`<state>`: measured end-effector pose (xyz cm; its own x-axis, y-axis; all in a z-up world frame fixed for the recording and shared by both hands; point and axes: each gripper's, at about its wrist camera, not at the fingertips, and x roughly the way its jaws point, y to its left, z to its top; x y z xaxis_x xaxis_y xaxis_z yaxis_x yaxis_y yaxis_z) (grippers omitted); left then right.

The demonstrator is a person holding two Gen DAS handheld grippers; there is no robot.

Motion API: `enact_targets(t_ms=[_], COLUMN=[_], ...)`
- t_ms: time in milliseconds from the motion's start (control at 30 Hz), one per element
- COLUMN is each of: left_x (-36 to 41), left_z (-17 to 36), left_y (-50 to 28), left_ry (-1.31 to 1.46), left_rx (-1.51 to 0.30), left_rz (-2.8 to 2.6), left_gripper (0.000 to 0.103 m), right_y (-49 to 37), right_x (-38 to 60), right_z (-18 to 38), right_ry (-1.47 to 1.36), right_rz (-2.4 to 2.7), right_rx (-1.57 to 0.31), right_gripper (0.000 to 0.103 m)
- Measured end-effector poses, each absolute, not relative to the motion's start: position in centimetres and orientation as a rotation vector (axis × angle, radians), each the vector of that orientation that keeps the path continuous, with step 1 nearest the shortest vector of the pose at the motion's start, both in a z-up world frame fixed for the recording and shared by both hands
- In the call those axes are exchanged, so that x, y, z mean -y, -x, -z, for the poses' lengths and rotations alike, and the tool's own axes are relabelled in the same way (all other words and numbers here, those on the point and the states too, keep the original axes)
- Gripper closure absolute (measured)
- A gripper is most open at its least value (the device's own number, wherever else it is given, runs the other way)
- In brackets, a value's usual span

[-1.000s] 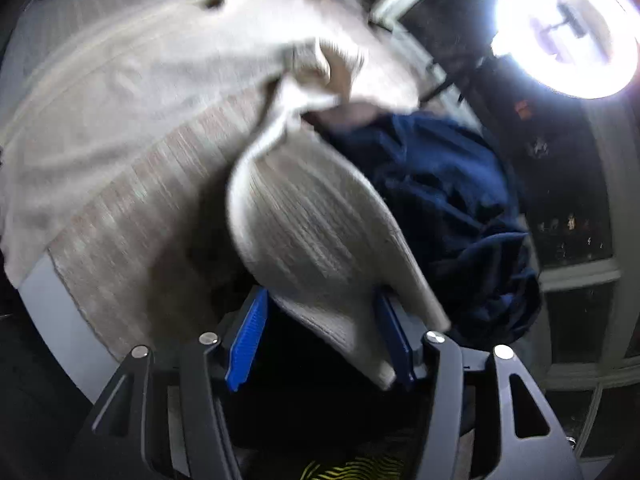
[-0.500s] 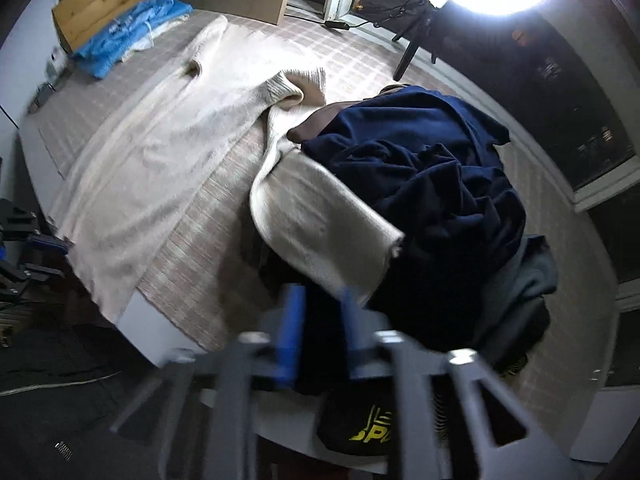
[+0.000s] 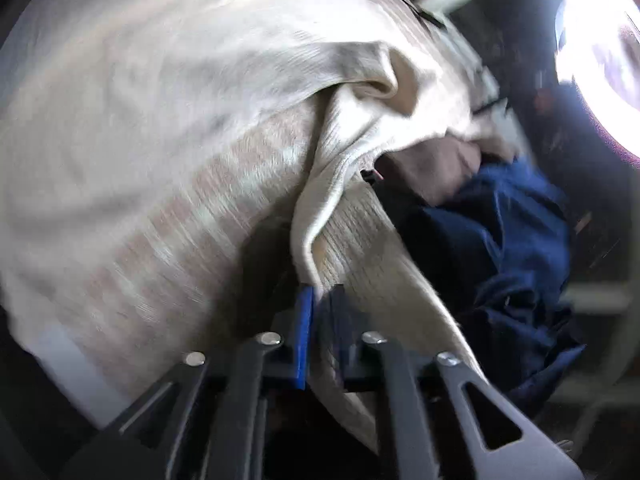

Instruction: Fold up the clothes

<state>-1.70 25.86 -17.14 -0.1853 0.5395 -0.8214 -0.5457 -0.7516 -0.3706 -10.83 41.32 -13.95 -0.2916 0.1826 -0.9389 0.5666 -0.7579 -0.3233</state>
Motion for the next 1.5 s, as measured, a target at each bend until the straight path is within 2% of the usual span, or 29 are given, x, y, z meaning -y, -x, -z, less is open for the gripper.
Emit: enact_targets(t_ms=[133,200,300,333,400,467,633,767,800,933,1033,1167,1267,1333,1500], left_x=[-25.0,-24.8,-24.6,-24.6,-24.9,-25.6,-30.9,-37.0,-38.5,-43.6,-45.8,-46.3,-45.9,-45.7,-44.8], left_z=[17.0,16.8,16.8,16.9,17.0,16.8,15.9,16.0,16.3,17.7,19.3,21.1,21.8,21.7,20.9], left_y=[1.7,1.8,2.2,2.4,2.8,3.1,3.1,3.1,3.5,5.5,7.8,10.5,11.8,11.9,11.2], left_ry=[1.344,1.328,1.318,1.32,1.327,1.33,1.265,1.238,1.256,1.361,1.495,1.608,1.625,1.58,1.539], left_rx=[0.026,0.044,0.033,0.026,0.022,0.016,-0.029,-0.077,-0.069,-0.028,0.044,0.135,0.234,0.285,0.281], left_rz=[-1.991,-1.987,-1.984,-1.983,-1.978,-1.967,-1.909,-1.837,-1.811,-1.758,-1.741,-1.797,-1.827,-1.839,-1.868], left_gripper=[0.074,0.074,0.074,0.074,0.074,0.074,0.074,0.073,0.07,0.069,0.064,0.064,0.071,0.098,0.099], right_y=[11.5,11.0,9.7,9.3,8.9,8.6,10.8,15.4,16.8,22.9,25.8,28.6,30.5,31.7,33.2], right_x=[-44.9,-47.7,-49.5,-49.5,-48.8,-48.2,-48.1,-46.8,-46.6,-46.5,-47.4,-47.7,-47.0,-46.1,-44.9], right_z=[7.1,3.5,2.9,3.7,5.3,6.9,6.0,6.3,6.6,9.2,11.4,13.7,15.1,16.1,19.1], right_ry=[-1.703,-1.664,-1.686,-1.726,-1.853,-1.977,-1.85,-1.767,-1.749,-1.743,-1.785,-1.818,-1.84,-1.858,-1.962], right_rz=[2.185,2.2,2.096,2.058,2.068,2.058,2.093,2.14,2.154,2.202,2.172,2.114,2.097,2.076,2.034], right_rx=[-0.351,0.004,0.38,0.41,0.304,0.206,0.189,0.06,0.015,-0.066,-0.033,0.037,0.021,-0.014,-0.12], right_gripper=[0.096,0.096,0.096,0.095,0.087,0.084,0.084,0.071,0.068,0.068,0.068,0.068,0.067,0.06,0.056])
